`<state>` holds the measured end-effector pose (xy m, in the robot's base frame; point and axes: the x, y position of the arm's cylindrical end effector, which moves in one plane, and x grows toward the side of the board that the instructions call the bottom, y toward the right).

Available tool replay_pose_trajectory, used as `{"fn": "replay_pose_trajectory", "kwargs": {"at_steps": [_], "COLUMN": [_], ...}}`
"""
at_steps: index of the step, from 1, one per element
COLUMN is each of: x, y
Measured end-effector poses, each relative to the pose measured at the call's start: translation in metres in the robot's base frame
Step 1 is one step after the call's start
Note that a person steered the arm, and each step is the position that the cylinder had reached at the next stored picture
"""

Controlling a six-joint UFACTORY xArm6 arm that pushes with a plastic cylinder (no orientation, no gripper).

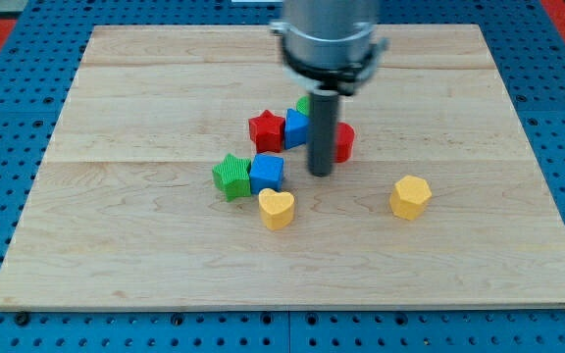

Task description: Push the green circle into the red circle

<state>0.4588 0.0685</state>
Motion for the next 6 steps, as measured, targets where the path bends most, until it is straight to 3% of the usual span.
{"fn": "replay_pose_trajectory", "kwargs": {"at_steps": [1,2,3,4,6], "x": [-0.034,-0.095,-0.147,-0.117,-0.036], "y": [0.067,0.043,-0.028,-0.046,0.059]}}
